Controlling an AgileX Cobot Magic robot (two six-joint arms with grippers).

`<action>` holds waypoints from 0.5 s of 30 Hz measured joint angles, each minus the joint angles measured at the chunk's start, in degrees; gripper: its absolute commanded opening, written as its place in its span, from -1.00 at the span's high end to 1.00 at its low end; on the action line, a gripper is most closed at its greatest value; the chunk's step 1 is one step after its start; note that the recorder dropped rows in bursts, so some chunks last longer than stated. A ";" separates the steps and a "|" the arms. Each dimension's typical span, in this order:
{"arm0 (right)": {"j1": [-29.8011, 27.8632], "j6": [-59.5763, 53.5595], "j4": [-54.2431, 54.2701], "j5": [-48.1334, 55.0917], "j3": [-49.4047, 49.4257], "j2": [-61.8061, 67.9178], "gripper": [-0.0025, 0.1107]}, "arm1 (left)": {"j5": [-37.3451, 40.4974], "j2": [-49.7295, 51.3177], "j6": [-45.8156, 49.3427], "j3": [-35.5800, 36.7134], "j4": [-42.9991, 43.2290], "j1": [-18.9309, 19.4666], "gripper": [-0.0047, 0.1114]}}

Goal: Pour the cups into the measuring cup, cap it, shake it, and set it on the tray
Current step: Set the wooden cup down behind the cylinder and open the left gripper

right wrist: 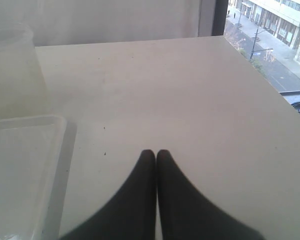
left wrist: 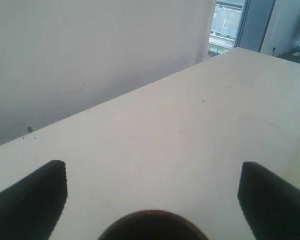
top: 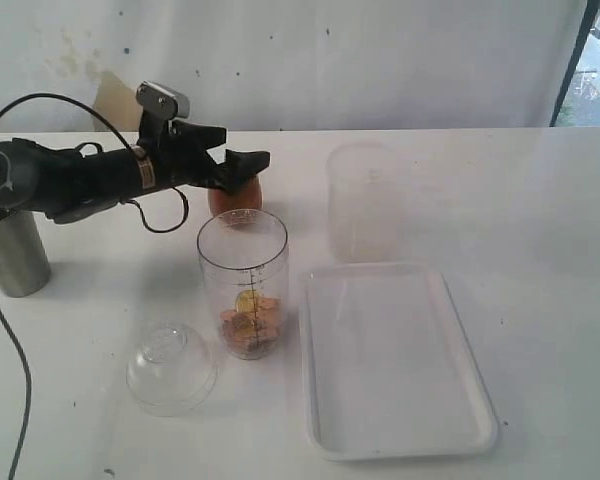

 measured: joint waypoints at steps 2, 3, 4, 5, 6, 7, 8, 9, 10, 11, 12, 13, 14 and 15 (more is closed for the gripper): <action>0.00 0.00 0.00 0.00 0.00 0.00 0.96 | 0.13 -1.25 0.00 0.00 0.00 0.00 -0.60; 0.00 0.00 0.00 0.00 0.00 0.00 0.96 | 0.13 -1.79 0.00 0.00 0.11 0.00 -0.60; 0.00 0.00 0.00 0.00 0.00 0.00 0.96 | 0.13 -2.47 0.00 0.00 0.11 0.00 -0.60; 0.00 0.00 0.00 0.00 0.00 0.00 0.96 | 0.29 -3.25 0.00 0.00 0.22 0.00 -0.60; 0.00 0.00 0.00 0.00 0.00 0.00 0.96 | 1.34 -5.06 0.38 0.00 0.86 0.00 -0.60; 0.00 0.00 0.00 0.00 0.00 0.00 0.96 | 2.04 -5.89 0.38 0.00 1.20 0.00 -0.59; 0.00 0.00 0.00 0.00 0.00 0.00 0.96 | 4.58 -8.19 0.37 0.00 2.04 0.00 -0.58; 0.00 0.00 0.00 0.00 0.00 0.00 0.96 | 5.93 -9.20 -0.10 0.00 2.68 0.00 -0.54; 0.00 0.00 0.00 0.00 0.00 0.00 0.96 | 10.07 -11.90 -2.78 0.00 4.18 0.00 -0.50; 0.00 0.00 0.00 0.00 0.00 0.00 0.96 | 12.32 -13.29 -4.37 0.00 4.79 0.00 -0.38; 0.00 0.00 0.00 0.00 0.00 0.00 0.96 | 16.70 -15.75 -7.23 0.00 5.61 0.00 -0.31; 0.00 0.00 0.00 0.00 0.00 0.00 0.96 | 18.99 -17.09 -8.34 0.00 5.79 0.00 -0.17; 0.00 0.00 0.00 0.00 0.00 0.00 0.96 | 22.96 -19.60 -9.59 0.13 6.32 0.00 -0.05; 0.00 0.00 0.00 0.00 0.00 0.00 0.96 | 24.82 -21.98 -10.09 1.22 7.02 0.00 0.01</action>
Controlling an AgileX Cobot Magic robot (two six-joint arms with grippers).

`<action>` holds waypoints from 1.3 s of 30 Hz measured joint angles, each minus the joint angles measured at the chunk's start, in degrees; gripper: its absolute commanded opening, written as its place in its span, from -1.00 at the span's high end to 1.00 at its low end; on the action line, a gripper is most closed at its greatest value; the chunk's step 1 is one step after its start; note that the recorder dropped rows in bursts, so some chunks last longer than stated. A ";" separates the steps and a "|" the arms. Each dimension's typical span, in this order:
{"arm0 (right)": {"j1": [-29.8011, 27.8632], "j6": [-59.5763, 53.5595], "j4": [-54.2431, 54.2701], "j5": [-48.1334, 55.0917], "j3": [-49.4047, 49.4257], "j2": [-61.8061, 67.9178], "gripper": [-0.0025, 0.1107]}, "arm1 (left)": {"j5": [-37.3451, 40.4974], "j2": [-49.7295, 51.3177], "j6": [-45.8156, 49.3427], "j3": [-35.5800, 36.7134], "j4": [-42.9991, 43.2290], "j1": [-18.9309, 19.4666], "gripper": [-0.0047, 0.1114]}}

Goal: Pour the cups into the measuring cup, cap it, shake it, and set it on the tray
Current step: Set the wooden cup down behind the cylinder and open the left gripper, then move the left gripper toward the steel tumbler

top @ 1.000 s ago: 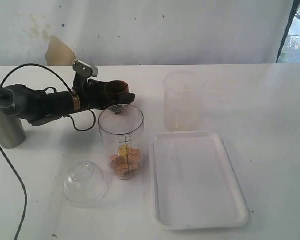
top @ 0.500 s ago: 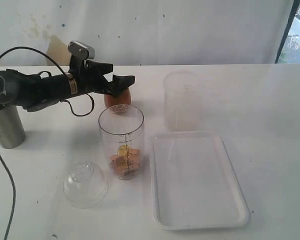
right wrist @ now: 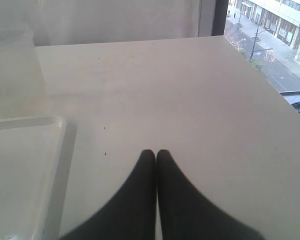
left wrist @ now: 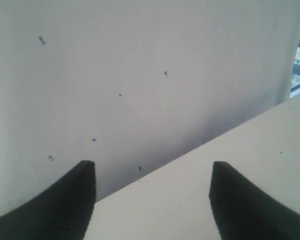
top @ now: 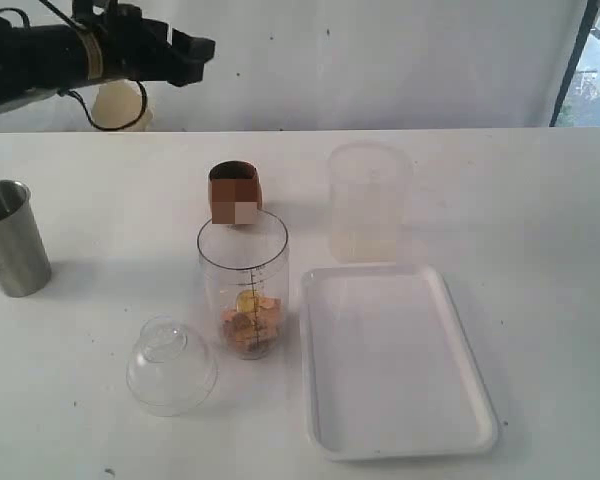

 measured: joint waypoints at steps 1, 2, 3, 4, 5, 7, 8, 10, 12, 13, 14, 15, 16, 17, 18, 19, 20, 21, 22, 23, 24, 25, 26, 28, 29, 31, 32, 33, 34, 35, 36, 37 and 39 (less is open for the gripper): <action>0.00 0.00 0.00 0.00 0.00 0.00 0.96 | 0.82 -1.38 0.01 1.19 0.92 0.00 0.05; 0.00 0.00 0.00 0.00 0.00 0.00 0.96 | 1.71 -3.71 0.01 2.95 2.39 0.00 0.05; 0.00 0.00 0.00 0.00 0.00 0.00 0.96 | 2.37 -5.15 0.14 4.25 3.06 0.00 0.05; 0.00 0.00 0.00 0.00 0.00 0.00 0.96 | 3.56 -6.92 0.25 6.05 3.48 0.00 0.05; 0.00 0.00 0.00 0.00 0.00 0.00 0.96 | 4.24 -8.24 0.25 7.47 3.59 0.11 0.05; 0.00 0.00 0.00 0.00 0.00 0.00 0.96 | 4.65 -11.27 0.25 11.02 3.38 1.30 0.05; 0.00 0.00 0.00 0.00 0.00 0.00 0.96 | 4.65 -12.81 0.25 12.34 3.14 1.92 0.05; 0.00 0.00 0.00 0.00 0.00 0.00 0.96 | 4.20 -15.45 0.25 14.85 2.08 3.33 0.05; 0.00 0.00 0.00 0.04 0.00 0.00 0.96 | 2.94 -18.37 0.25 17.57 1.08 5.02 0.05; 0.00 0.00 0.00 0.04 0.00 0.00 0.96 | 2.21 -20.10 0.25 19.15 0.64 5.96 0.05; 0.00 0.00 0.00 0.04 0.00 0.00 0.96 | 1.41 -21.85 -0.01 20.82 0.31 6.92 0.05; 0.00 0.00 0.00 0.04 0.00 0.00 0.96 | 0.79 -23.31 -0.15 22.52 0.05 7.83 0.05; 0.00 0.00 0.00 0.04 0.00 0.00 0.96 | 0.19 -25.13 -0.60 24.17 -0.05 8.72 0.05; 0.00 0.00 0.00 0.04 0.00 0.00 0.96 | -0.06 -26.86 -0.72 25.74 -0.05 9.52 0.05; 0.00 0.00 0.00 0.04 0.00 0.00 0.96 | -0.20 -28.49 -1.13 26.93 -0.05 10.11 0.05; 0.00 0.00 0.00 0.04 0.00 0.00 0.96 | -0.31 -29.93 -1.63 28.27 -0.05 10.79 0.03; 0.00 0.00 0.00 0.04 0.00 0.00 0.96 | -0.31 -31.12 -2.41 29.50 -0.05 11.40 0.00; 0.00 0.00 0.00 0.04 0.00 0.00 0.96 | -0.15 -31.93 -3.21 30.44 -0.16 11.76 -0.06; 0.00 0.00 0.00 0.04 0.00 0.00 0.96 | 0.30 -32.82 -4.24 31.66 -0.16 12.07 -0.13; 0.00 0.00 0.00 0.04 0.00 0.00 0.96 | 0.98 -33.63 -5.29 32.94 0.24 12.49 -0.19; 0.00 0.00 0.00 0.04 0.00 0.00 0.96 | 1.65 -34.26 -6.24 34.24 0.74 12.62 -0.27; 0.00 0.00 0.00 0.04 0.00 0.00 0.96 | 2.53 -35.03 -7.43 35.51 1.48 12.75 -0.34; 0.00 0.00 0.00 0.04 0.00 0.00 0.96 | 3.33 -35.83 -8.40 36.81 2.39 12.87 -0.39; 0.00 0.00 0.00 0.04 0.00 0.00 0.96 | 4.44 -37.79 -9.26 39.16 4.00 12.98 -0.49; 0.00 0.00 0.00 0.04 0.00 0.00 0.96 | 4.64 -38.94 -9.65 40.41 4.55 12.98 -0.53; 0.00 0.00 0.00 0.04 0.00 0.00 0.96 | 5.49 -41.11 -10.20 42.27 5.02 12.98 -0.68; 0.00 0.00 0.00 0.04 0.00 0.00 0.96 | 6.36 -42.24 -10.72 42.96 5.24 12.98 -0.81; 0.00 0.00 0.00 0.04 0.00 0.00 0.96 | 7.49 -43.37 -10.97 43.42 5.34 12.98 -0.90; 0.00 0.00 0.00 0.04 0.00 0.00 0.96 | 8.52 -44.24 -11.22 43.95 5.34 12.98 -0.90; 0.00 0.00 0.00 0.04 0.00 0.00 0.96 | 9.78 -45.28 -11.45 44.58 5.34 12.98 -0.90; 0.00 0.00 0.00 0.04 0.00 0.00 0.96 | 10.74 -46.25 -11.55 45.33 5.34 12.98 -0.89; 0.00 0.00 0.00 0.04 0.00 0.00 0.96 | 11.32 -46.98 -11.68 46.24 5.34 12.98 -0.89; 0.00 0.00 0.00 0.04 0.00 0.00 0.96 | 11.99 -48.90 -12.68 48.43 5.34 12.98 -0.89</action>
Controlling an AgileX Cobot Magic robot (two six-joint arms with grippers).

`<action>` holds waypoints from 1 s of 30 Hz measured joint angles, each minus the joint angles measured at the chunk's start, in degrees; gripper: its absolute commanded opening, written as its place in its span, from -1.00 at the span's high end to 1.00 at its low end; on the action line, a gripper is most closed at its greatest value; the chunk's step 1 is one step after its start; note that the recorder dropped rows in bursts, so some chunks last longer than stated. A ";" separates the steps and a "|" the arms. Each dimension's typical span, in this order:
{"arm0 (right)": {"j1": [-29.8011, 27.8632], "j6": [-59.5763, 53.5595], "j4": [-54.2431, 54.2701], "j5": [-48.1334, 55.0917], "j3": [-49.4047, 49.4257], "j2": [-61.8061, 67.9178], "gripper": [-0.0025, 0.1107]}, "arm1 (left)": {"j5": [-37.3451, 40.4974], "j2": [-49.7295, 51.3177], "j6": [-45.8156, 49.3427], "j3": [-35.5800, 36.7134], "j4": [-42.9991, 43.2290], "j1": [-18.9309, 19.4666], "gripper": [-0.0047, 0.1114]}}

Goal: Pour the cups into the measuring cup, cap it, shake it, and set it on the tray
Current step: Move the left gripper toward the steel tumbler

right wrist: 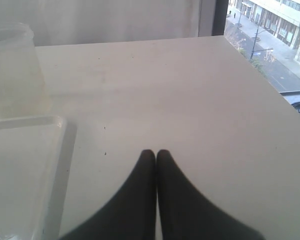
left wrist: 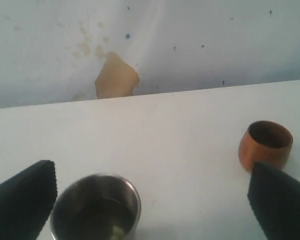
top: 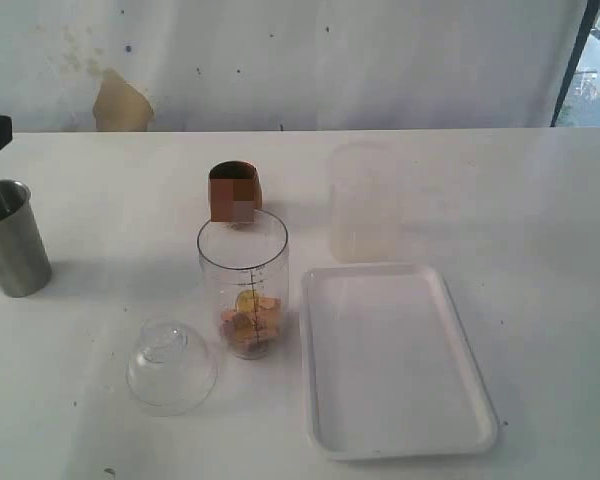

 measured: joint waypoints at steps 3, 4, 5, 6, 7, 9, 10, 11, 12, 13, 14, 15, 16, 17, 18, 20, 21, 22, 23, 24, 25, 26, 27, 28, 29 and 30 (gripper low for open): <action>0.00 0.00 0.00 0.09 0.00 0.00 0.96 | -1.48 -2.46 -1.44 4.53 0.00 0.00 -0.89; 0.00 0.00 0.00 0.09 0.00 0.00 0.96 | -2.54 -2.88 -0.68 5.92 -0.13 0.00 -0.89; 0.00 0.00 0.00 0.09 0.00 0.00 0.96 | -4.07 -3.18 1.08 7.58 -0.56 0.00 -0.89; 0.00 0.00 0.00 0.09 0.00 0.00 0.96 | -5.55 -3.32 3.24 9.20 -1.54 0.00 -0.89; 0.00 0.00 0.00 0.09 0.00 0.00 0.96 | -6.66 -3.32 5.11 10.84 -3.20 0.00 -0.89; 0.00 0.00 0.00 0.09 0.00 0.00 0.96 | -7.93 -3.32 11.56 14.58 -10.23 0.00 -0.89; 0.00 0.73 0.00 0.09 0.00 0.00 0.96 | -8.38 -3.32 16.75 16.16 -14.59 0.00 -0.89; 0.00 1.17 0.00 0.09 0.00 0.00 0.96 | -9.26 -3.32 23.66 18.63 -23.08 0.00 -0.89; 0.00 1.50 0.00 0.09 0.00 0.00 0.96 | -10.88 -3.32 31.56 20.34 -29.59 0.00 -0.89; 0.00 1.61 0.00 0.09 0.00 0.00 0.96 | -12.80 -3.32 37.89 22.08 -36.43 0.00 -0.89; 0.00 1.75 0.00 0.09 0.00 0.00 0.96 | -16.65 -3.32 46.20 24.70 -45.88 0.00 -0.89; 0.00 1.88 0.00 0.09 0.00 0.00 0.96 | -19.60 -3.32 50.77 26.36 -51.09 0.00 -0.89; 0.00 1.88 0.00 0.09 0.00 0.00 0.96 | -22.48 -3.32 54.65 28.23 -56.50 0.00 -0.89; 0.00 1.88 0.00 0.09 0.00 0.00 0.96 | -26.17 -3.22 58.92 29.74 -60.65 0.00 -0.89; 0.00 1.88 0.00 0.09 0.00 0.00 0.96 | -28.25 -3.08 60.46 30.70 -63.51 0.00 -0.89; 0.00 1.88 0.00 0.09 0.00 0.00 0.96 | -31.96 -1.78 62.33 31.39 -66.37 0.00 -0.89; 0.00 1.88 0.00 0.09 0.00 0.00 0.96 | -33.20 -0.62 62.48 31.39 -66.50 0.00 -0.89; 0.00 1.88 0.00 0.09 0.00 0.00 0.96 | -34.12 0.83 62.94 31.39 -66.62 0.00 -0.89; 0.00 1.88 0.00 0.09 0.00 0.00 0.96 | -34.71 2.47 63.23 31.28 -66.44 0.00 -0.89; 0.00 1.88 0.00 0.09 0.00 0.00 0.96 | -35.00 3.92 63.32 30.97 -66.32 0.00 -0.89; 0.00 1.88 0.00 0.09 0.00 0.00 0.96 | -35.80 5.89 63.70 30.71 -65.96 0.00 -0.89; 0.00 1.88 0.00 0.09 0.00 0.00 0.96 | -36.72 7.98 63.70 30.22 -65.58 0.00 -0.89; 0.00 1.88 0.00 0.09 0.00 0.00 0.96 | -37.65 9.66 63.70 29.89 -65.23 0.00 -0.89; 0.00 1.88 0.00 0.09 0.00 0.00 0.96 | -38.76 11.68 63.70 29.71 -65.08 0.00 -0.89; 0.00 1.88 0.00 0.09 0.00 0.00 0.96 | -40.08 13.66 64.31 29.57 -64.95 0.00 -0.89; 0.00 1.88 0.00 0.09 0.00 0.00 0.96 | -41.11 15.55 64.97 29.45 -64.95 0.00 -0.89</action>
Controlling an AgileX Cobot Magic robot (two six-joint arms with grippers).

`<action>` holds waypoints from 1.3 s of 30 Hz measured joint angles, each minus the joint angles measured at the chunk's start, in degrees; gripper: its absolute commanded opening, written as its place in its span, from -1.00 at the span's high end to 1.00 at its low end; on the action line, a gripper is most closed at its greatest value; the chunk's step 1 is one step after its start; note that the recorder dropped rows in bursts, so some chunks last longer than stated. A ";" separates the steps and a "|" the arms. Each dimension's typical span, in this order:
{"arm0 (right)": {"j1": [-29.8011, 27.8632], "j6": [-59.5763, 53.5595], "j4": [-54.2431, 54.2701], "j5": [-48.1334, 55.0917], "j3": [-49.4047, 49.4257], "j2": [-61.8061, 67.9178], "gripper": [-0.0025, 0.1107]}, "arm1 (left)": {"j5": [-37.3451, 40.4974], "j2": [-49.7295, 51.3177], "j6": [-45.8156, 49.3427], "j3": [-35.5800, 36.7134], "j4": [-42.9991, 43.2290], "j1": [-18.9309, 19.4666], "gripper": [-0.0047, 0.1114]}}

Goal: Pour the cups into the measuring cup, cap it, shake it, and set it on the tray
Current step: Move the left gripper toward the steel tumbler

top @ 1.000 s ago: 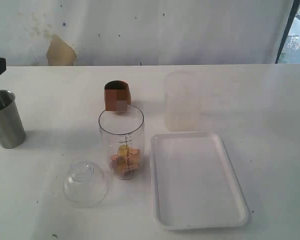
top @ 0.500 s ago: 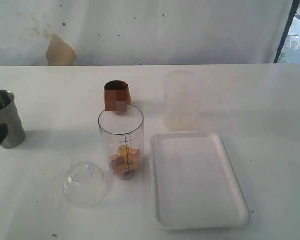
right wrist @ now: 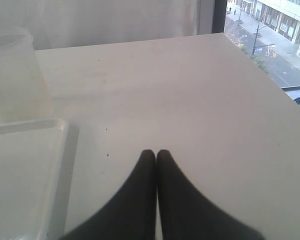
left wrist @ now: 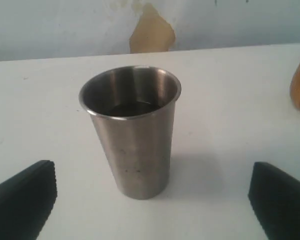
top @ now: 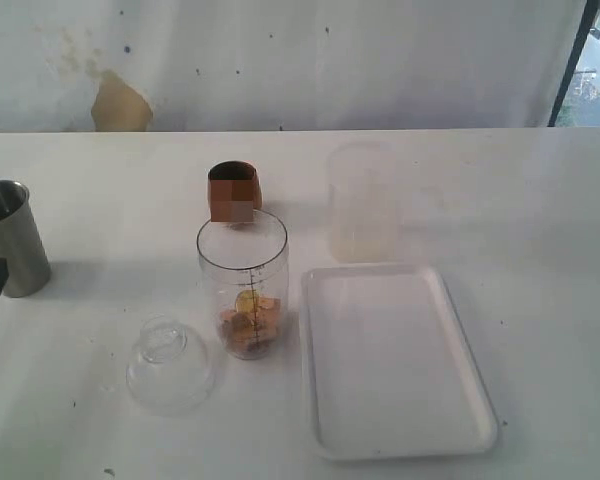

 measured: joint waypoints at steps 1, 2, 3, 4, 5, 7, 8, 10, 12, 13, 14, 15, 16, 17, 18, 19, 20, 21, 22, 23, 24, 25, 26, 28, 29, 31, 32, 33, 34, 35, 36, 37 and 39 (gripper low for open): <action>0.00 0.00 0.00 0.00 0.00 0.00 0.96 | -1.31 1.86 0.76 0.00 0.11 0.00 -0.89; 0.00 0.00 0.00 0.00 0.00 0.00 0.96 | -2.72 3.66 1.20 0.00 0.11 0.00 -0.89; 0.00 0.00 0.00 0.00 0.00 0.00 0.96 | -4.20 5.10 1.53 0.00 0.11 0.00 -0.89; 0.00 0.00 0.00 0.00 0.00 0.00 0.96 | -5.75 6.80 1.81 0.00 0.11 0.00 -0.89; 0.00 0.00 0.00 0.00 0.00 0.00 0.96 | -7.38 8.45 1.80 -0.07 0.11 0.00 -0.89; 0.00 0.11 0.00 0.00 0.00 0.00 0.96 | -10.37 11.36 2.12 -0.07 0.11 0.00 -0.89; 0.00 0.11 0.00 0.00 0.00 0.00 0.96 | -12.31 13.02 2.25 -0.07 -0.01 0.00 -0.89; 0.00 0.11 0.00 0.00 0.00 0.00 0.96 | -15.55 15.97 2.65 -0.12 -0.90 0.00 -0.89; 0.00 0.11 0.00 0.00 0.00 0.00 0.96 | -17.16 19.07 3.04 -0.36 -2.20 0.00 -0.89; 0.00 0.11 0.00 0.00 0.00 0.00 0.96 | -17.30 20.54 3.04 -0.82 -2.78 0.00 -0.89; 0.00 0.11 0.00 0.00 0.00 0.00 0.96 | -17.54 21.94 3.18 -1.47 -3.23 0.00 -0.89; 0.00 0.22 0.00 0.00 0.00 0.00 0.96 | -17.67 23.28 3.18 -2.26 -3.31 0.00 -0.89; 0.00 0.22 0.00 0.00 0.00 0.00 0.96 | -17.74 24.31 3.18 -2.92 -3.31 0.00 -0.89; 0.00 0.22 0.00 0.00 0.00 0.00 0.96 | -17.88 25.49 3.31 -3.70 -3.31 0.00 -0.89; 0.00 0.22 0.00 0.00 0.00 0.00 0.96 | -17.99 26.53 3.30 -4.42 -3.31 0.00 -0.89; 0.00 0.22 0.00 0.00 0.00 0.00 0.96 | -17.99 27.23 3.30 -5.11 -3.31 0.00 -0.89; 0.00 0.22 0.00 0.00 0.00 0.00 0.96 | -17.99 28.00 3.30 -5.78 -3.20 0.00 -0.89; 0.00 0.22 0.00 0.00 0.00 0.00 0.96 | -18.10 28.67 3.37 -6.43 -3.20 0.00 -0.89; 0.00 0.22 0.00 0.00 0.00 0.00 0.96 | -18.10 29.26 3.37 -6.96 -3.20 0.00 -0.89; 0.00 0.22 0.00 0.00 0.00 0.00 0.96 | -18.10 29.77 3.37 -7.54 -3.20 0.00 -0.89; 0.00 0.22 0.00 0.00 0.00 0.00 0.96 | -18.22 30.20 3.37 -8.07 -3.20 0.00 -0.89; 0.00 0.22 0.00 0.00 0.00 0.00 0.96 | -18.22 30.58 3.42 -8.46 -3.20 0.00 -0.89; 0.00 0.22 0.00 0.00 0.00 0.00 0.96 | -18.22 31.02 3.42 -8.87 -3.20 0.00 -0.89; 0.00 0.22 0.00 0.00 0.00 0.00 0.96 | -18.22 31.74 3.42 -9.84 -3.75 0.00 -0.89; 0.00 0.22 0.00 0.00 0.00 0.00 0.96 | -18.22 32.27 3.42 -10.28 -4.29 0.00 -0.89; 0.00 0.22 0.00 0.00 0.00 0.00 0.96 | -18.22 33.22 3.42 -11.16 -5.09 0.00 -0.89; 0.00 0.22 0.00 0.00 0.00 0.00 0.96 | -18.22 33.73 3.42 -11.61 -5.49 0.00 -0.89; 0.00 0.22 0.00 0.00 0.00 0.00 0.96 | -18.22 34.23 3.42 -12.22 -5.60 0.00 -0.89; 0.00 0.22 0.00 0.00 0.00 0.00 0.96 | -18.22 34.60 3.42 -12.83 -5.60 0.00 -0.89; 0.00 0.22 0.00 0.00 0.00 0.00 0.96 | -18.22 34.90 3.42 -13.30 -5.60 0.00 -0.89; 0.00 0.22 0.00 0.00 0.00 0.00 0.96 | -18.22 35.20 3.42 -13.85 -5.60 0.00 -0.89; 0.00 0.22 0.00 0.00 0.00 0.00 0.96 | -18.22 35.44 3.42 -14.30 -5.60 0.00 -0.89; 0.00 0.22 0.00 0.00 0.00 0.00 0.96 | -18.22 35.68 3.42 -15.33 -5.60 0.00 -0.89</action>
